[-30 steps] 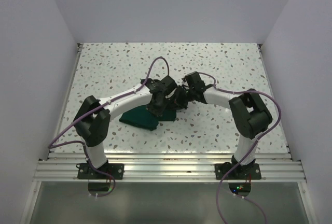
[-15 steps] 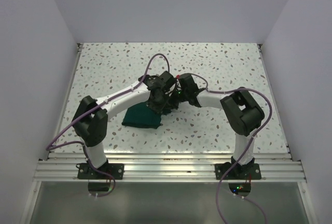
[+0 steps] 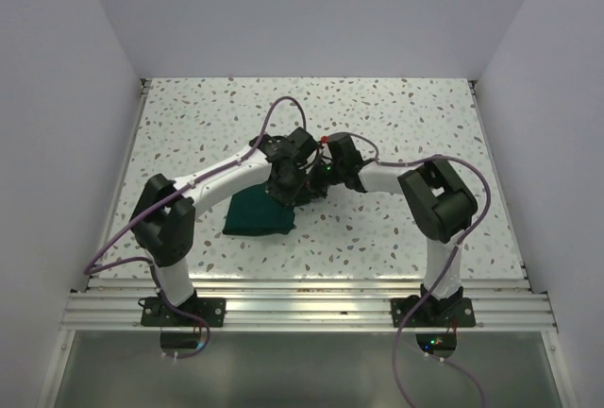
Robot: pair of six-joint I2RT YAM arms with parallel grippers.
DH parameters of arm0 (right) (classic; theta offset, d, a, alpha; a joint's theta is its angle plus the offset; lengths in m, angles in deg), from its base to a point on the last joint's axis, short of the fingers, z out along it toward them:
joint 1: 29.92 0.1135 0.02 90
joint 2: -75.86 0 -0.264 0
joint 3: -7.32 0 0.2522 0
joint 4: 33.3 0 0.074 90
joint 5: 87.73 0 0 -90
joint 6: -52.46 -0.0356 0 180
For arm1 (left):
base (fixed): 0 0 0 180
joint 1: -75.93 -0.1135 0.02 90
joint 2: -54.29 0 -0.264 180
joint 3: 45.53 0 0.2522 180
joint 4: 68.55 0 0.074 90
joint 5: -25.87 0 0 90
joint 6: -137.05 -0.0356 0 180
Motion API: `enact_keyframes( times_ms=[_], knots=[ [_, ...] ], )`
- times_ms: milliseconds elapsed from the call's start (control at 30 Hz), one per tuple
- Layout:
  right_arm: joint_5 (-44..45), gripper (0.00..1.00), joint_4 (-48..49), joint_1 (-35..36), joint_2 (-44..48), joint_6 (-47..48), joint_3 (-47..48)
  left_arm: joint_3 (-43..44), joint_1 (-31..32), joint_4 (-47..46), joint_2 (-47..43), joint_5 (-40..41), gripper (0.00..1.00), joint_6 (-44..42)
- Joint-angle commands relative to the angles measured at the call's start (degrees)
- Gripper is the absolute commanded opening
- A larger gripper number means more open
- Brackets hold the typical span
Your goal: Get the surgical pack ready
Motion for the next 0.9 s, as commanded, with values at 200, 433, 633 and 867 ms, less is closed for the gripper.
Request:
enact_keyframes(
  times_ms=[200, 433, 633, 867],
  knots=[
    [1.56, 0.08, -13.42, -9.35, 11.02, 14.07, -3.87, 0.78, -1.43, -5.65, -4.52, -6.93, 0.0, 0.81],
    [1.74, 0.06, -10.27, -8.22, 12.26, 13.9, -5.1, 2.36, -1.52, -5.74, -3.99, -8.16, 0.0, 0.37],
    [2.18, 0.05, -2.48, -1.72, 8.23, 9.08, -2.91, 3.33, -1.43, -5.92, -3.73, -9.39, 0.0, -0.15],
    [6.48, 0.03, 19.69, 4.45, -1.86, -4.28, -3.17, 3.85, -1.43, -7.59, -2.77, -11.85, 0.0, -0.24]
  ],
)
